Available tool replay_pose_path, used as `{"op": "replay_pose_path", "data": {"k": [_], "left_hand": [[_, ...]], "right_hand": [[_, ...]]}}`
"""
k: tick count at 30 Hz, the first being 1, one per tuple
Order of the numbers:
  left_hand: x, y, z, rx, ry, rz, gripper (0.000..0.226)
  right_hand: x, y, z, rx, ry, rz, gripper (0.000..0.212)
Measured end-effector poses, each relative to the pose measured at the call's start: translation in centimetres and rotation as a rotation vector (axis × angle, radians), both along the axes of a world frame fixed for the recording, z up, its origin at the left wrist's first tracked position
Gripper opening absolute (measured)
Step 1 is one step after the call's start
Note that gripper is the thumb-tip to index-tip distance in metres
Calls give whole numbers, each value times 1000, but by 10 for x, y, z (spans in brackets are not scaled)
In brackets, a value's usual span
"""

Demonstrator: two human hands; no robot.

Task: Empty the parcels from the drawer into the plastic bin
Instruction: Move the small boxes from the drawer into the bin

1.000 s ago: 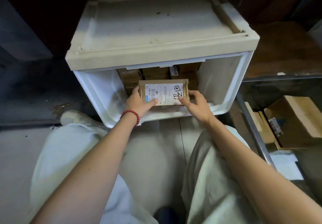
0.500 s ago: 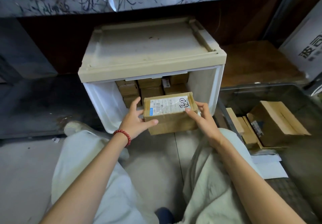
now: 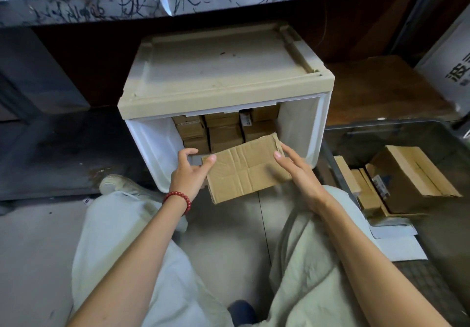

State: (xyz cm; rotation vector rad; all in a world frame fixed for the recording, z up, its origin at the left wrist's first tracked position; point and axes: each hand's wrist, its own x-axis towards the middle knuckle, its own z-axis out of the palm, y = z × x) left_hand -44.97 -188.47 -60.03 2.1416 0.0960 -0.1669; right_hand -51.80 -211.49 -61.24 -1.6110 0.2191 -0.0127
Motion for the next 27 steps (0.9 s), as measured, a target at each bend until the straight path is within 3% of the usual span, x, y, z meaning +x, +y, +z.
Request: {"op": "replay_pose_path", "data": {"k": [4,11,19,27], "left_hand": [[3,-1,-4,7,18,61,47],[6,2,-5,-46,23,98,55],[3,3,0,-78,-35,63,50],[4,7,3,-140,-47,6,57]], "right_hand": [[2,0,-2,23,68,-43,72],[5,-3,-6,37,92,-10,64],[9,-1,-9,22,61,-86,37],[16,2,-14,-77,155,-188,40]]}}
